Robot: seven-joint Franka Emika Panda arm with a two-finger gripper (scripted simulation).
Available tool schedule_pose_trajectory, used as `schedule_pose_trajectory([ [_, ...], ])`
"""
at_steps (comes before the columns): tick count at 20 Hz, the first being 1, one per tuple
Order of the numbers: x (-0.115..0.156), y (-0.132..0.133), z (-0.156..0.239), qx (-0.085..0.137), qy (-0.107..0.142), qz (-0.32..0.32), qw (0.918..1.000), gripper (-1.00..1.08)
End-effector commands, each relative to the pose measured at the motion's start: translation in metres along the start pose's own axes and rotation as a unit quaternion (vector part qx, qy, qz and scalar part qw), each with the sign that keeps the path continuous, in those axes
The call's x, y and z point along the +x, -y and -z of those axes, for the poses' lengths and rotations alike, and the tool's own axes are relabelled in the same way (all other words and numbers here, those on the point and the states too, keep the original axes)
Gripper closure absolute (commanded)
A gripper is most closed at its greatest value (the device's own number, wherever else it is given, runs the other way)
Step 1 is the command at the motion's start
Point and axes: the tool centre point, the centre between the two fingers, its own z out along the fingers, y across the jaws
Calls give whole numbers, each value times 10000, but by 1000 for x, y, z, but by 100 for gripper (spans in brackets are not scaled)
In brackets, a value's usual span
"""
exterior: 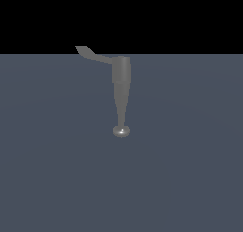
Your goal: Turn on the faucet by rotating a designated handle.
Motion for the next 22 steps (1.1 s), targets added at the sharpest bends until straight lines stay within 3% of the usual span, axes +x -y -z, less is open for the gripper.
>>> schedule_pose_trajectory([
  [1, 0, 0, 0, 0, 0, 0, 10000, 108],
  [13, 2, -6, 9, -70, -16, 121, 9999, 108],
  [22, 14, -4, 7, -36, -22, -164, 9999, 108],
])
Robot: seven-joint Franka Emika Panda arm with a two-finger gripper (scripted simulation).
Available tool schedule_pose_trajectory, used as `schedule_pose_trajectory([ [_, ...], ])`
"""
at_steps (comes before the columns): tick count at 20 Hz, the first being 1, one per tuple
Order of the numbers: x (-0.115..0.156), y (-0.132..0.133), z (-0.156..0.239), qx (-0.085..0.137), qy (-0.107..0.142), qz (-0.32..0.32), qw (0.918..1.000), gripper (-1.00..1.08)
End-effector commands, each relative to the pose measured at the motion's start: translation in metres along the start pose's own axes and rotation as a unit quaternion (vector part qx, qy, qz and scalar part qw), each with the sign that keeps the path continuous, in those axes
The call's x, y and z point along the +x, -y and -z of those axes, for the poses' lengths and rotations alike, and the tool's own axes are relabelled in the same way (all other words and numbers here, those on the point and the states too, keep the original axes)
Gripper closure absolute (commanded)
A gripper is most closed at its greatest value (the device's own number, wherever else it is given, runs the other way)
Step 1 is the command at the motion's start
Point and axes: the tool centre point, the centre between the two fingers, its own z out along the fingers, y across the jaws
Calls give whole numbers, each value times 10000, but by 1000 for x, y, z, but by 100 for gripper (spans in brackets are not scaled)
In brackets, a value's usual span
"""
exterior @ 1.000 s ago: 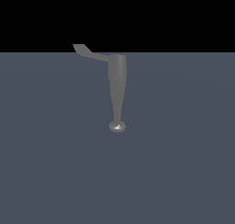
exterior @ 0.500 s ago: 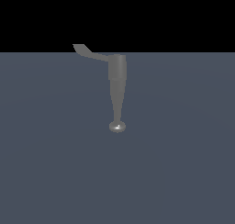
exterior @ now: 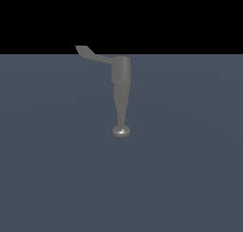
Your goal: Turn on the faucet by rotating a designated handle.
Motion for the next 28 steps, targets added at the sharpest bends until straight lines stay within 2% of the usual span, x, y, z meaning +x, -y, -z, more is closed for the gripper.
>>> schedule_pose_trajectory([
  [1, 5, 1, -1, 15, 0, -131, 9999, 108],
  [8, 29, 5, -7, 75, -1, -710, 9974, 108],
  [15, 60, 12, -17, 148, 9, -1507, 9885, 108],
  [22, 92, 20, -30, 208, 31, -2316, 9726, 108],
  [28, 119, 27, -43, 245, 55, -3004, 9535, 108],
])
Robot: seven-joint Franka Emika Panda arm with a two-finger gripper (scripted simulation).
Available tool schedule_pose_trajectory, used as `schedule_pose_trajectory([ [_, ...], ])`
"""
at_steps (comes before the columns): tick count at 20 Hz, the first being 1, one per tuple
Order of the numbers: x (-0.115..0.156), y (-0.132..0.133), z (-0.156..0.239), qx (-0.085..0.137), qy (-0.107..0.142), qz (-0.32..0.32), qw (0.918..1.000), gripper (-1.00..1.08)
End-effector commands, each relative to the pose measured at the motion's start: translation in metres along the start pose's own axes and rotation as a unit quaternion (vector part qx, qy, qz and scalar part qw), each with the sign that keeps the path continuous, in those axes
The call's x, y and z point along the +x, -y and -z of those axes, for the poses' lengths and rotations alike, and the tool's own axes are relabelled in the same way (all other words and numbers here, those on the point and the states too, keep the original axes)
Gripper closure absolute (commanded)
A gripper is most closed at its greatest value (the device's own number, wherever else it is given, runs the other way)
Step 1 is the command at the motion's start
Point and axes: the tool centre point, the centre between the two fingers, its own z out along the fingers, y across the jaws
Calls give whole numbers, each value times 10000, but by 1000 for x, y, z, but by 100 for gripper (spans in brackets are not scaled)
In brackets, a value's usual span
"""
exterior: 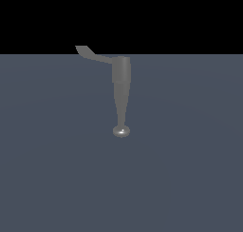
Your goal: Turn on the faucet by rotating a designated handle.
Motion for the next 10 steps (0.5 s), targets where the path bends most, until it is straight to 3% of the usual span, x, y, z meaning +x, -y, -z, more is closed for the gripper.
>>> schedule_pose_trajectory([
  [1, 8, 9, -6, 16, 7, -306, 9995, 108],
  [10, 34, 39, -31, 48, 30, -1384, 9904, 108],
])
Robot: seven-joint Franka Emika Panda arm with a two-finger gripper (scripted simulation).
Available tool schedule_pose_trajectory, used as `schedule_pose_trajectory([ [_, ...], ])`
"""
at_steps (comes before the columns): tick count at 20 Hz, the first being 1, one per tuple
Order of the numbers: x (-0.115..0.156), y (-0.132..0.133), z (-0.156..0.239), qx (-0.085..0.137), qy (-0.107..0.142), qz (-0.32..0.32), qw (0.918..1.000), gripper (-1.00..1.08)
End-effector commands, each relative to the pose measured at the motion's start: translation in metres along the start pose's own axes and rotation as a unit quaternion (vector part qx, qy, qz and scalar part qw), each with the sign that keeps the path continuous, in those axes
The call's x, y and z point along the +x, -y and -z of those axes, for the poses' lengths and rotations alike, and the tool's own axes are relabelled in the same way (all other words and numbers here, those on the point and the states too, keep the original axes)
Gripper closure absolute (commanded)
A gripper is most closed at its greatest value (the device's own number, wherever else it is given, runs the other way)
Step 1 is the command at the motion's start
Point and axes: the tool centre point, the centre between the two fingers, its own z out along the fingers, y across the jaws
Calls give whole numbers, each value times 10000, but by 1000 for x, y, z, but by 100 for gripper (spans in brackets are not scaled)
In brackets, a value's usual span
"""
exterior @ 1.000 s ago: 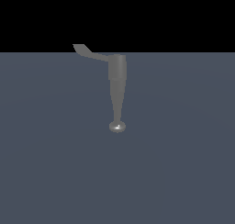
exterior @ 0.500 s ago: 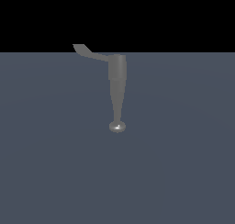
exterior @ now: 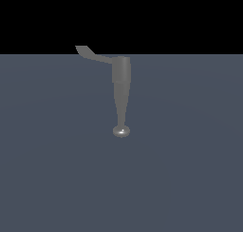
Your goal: Turn on the faucet by rotating a designated handle.
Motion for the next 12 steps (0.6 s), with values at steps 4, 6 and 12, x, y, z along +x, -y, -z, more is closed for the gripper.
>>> schedule_pose_trajectory([
  [4, 11, 21, -17, 14, 8, -672, 9977, 108],
  [6, 14, 29, -24, 17, 9, -913, 9958, 108],
  [12, 25, 51, -46, 22, 5, -1635, 9865, 108],
])
